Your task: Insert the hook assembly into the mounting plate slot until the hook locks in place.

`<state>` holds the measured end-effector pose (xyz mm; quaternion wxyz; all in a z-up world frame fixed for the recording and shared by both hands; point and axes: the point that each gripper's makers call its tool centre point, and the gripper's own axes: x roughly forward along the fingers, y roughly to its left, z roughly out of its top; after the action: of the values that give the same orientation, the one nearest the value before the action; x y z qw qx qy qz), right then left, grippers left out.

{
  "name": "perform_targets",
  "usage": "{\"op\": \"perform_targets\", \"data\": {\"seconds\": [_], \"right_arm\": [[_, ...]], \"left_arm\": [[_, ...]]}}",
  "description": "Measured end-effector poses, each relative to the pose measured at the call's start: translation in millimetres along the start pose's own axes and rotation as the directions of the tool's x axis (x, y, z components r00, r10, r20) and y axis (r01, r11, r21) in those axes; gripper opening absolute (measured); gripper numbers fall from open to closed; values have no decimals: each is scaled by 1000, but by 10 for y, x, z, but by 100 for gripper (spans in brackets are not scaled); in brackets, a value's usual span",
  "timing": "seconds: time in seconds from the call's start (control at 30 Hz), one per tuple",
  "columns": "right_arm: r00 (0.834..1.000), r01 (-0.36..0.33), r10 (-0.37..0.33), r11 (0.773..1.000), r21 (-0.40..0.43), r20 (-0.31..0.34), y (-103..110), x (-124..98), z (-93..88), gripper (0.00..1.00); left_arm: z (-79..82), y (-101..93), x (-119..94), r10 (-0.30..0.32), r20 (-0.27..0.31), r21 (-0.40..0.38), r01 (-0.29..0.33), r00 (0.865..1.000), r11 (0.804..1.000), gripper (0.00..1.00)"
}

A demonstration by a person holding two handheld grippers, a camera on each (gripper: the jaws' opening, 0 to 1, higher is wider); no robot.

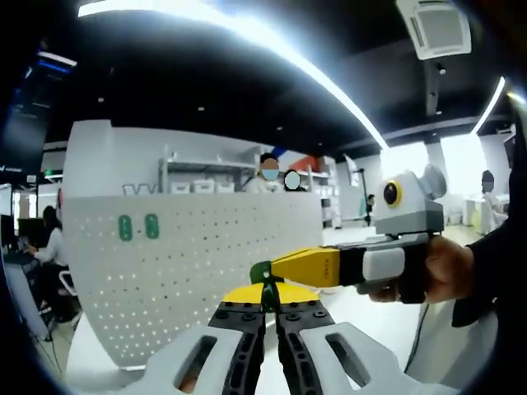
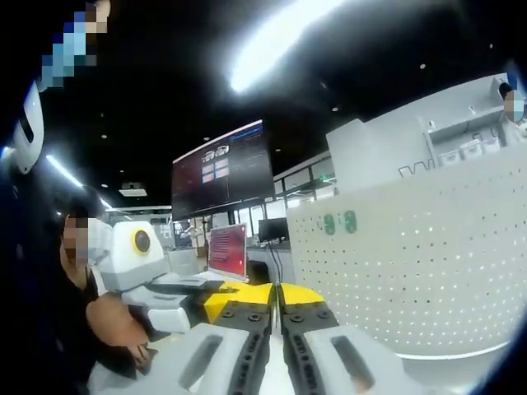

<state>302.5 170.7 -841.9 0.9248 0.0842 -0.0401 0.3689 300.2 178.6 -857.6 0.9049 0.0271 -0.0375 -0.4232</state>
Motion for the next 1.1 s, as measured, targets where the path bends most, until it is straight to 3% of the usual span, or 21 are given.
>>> {"op": "perform_targets", "data": {"seconds": [0.33,0.7,0.83,1.1], "right_arm": [[1000,8,-9,999,-37,-18,-48,-21,-34,0],[999,-29,28,999,-33,-42,-24,53,-114,1],[999,-24,24,999,-22,-27,-74,45,-80,5],[998,55,-55,998,-28,-15,-291,-87,-86,11]], "left_arm": [[-58,-34,55,-16,-15,-3,16,1000,1000,3],[-131,37,-2,22,-36,-17,-23,999,1000,3],[-132,87,-15,41,-39,-16,-41,998,999,3],[-132,236,-40,87,-46,-17,-88,995,996,3]]}}
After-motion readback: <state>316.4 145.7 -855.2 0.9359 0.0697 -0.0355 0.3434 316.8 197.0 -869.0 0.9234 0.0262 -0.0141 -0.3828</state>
